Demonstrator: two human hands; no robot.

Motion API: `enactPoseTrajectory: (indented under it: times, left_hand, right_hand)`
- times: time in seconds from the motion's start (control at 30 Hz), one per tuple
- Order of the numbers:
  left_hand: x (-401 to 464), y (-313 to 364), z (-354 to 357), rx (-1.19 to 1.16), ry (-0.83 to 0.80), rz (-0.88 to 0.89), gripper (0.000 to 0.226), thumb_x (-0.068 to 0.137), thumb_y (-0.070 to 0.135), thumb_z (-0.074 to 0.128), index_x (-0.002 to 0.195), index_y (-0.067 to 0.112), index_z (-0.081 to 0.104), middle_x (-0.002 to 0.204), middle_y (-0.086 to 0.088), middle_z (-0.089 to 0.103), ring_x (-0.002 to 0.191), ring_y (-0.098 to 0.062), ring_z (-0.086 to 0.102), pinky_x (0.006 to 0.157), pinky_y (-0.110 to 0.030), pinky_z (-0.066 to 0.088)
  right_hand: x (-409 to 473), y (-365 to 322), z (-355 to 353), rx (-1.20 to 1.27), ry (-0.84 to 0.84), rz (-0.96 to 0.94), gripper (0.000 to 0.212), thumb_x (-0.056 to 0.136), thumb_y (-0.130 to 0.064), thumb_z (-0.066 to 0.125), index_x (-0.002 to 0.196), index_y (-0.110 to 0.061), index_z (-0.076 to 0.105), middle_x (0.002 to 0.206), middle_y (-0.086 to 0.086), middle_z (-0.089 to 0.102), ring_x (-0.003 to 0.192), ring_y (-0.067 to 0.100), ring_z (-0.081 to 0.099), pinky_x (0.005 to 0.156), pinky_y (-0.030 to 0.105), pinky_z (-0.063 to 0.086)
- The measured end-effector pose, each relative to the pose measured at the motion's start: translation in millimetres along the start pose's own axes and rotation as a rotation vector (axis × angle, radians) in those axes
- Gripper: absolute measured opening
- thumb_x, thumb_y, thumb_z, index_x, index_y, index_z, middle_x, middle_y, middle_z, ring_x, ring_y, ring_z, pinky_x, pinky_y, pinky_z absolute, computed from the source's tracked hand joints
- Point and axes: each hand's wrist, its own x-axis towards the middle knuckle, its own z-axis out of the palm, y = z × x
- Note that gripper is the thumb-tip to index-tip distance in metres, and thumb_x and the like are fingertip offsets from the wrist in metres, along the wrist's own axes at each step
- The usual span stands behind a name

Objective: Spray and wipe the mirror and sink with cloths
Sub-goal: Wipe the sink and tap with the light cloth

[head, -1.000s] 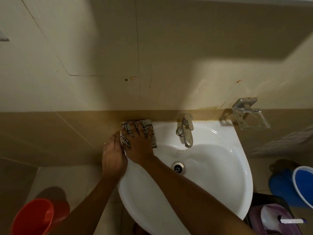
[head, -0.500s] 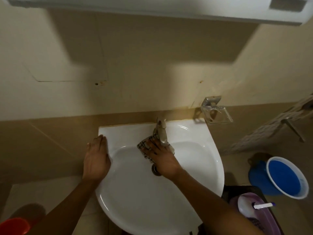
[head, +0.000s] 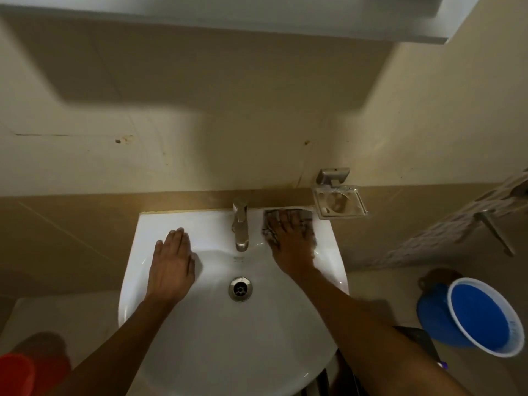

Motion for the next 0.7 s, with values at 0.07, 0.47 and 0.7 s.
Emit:
enactPoseTrajectory:
  times: [0.07, 0.47, 0.7]
  left_hand:
    - [-0.2, 0.2, 0.5, 0.0, -0.004, -0.015, 0.058, 0.094, 0.029, 0.032, 0.14, -0.003, 0.047, 0.149, -0.022, 0.044, 0.14, -0.038, 0.039, 0.115, -0.052, 0.026]
    - [5.2, 12.2, -4.5, -0.043, -0.027, -0.084, 0.057, 0.094, 0.031, 0.034, 0.138, -0.003, 0.048, 0.147, -0.022, 0.046, 0.138, -0.04, 0.04, 0.112, -0.056, 0.031]
    - [5.5, 19.0, -6.6, -0.075, -0.045, -0.131, 0.049, 0.1, 0.028, 0.043, 0.139, -0.003, 0.046, 0.15, -0.022, 0.042, 0.141, -0.039, 0.036, 0.113, -0.058, 0.03]
  right_hand:
    - [9.0, -26.1, 4.2, -0.011, 0.004, -0.112, 0.057, 0.093, -0.049, 0.034, 0.144, -0.029, 0.049, 0.15, 0.0, 0.049, 0.142, 0.031, 0.04, 0.117, 0.056, 0.021]
    - [12.6, 45.5, 1.3, -0.063, 0.049, -0.244, 0.053, 0.095, -0.044, 0.046, 0.146, -0.03, 0.047, 0.15, -0.001, 0.049, 0.142, 0.027, 0.041, 0.11, 0.059, 0.036]
    - [-30.0, 95.9, 0.4, -0.111, 0.085, -0.139, 0.063, 0.092, -0.039, 0.051, 0.152, -0.033, 0.033, 0.156, 0.001, 0.04, 0.145, 0.028, 0.033, 0.109, 0.063, 0.034]
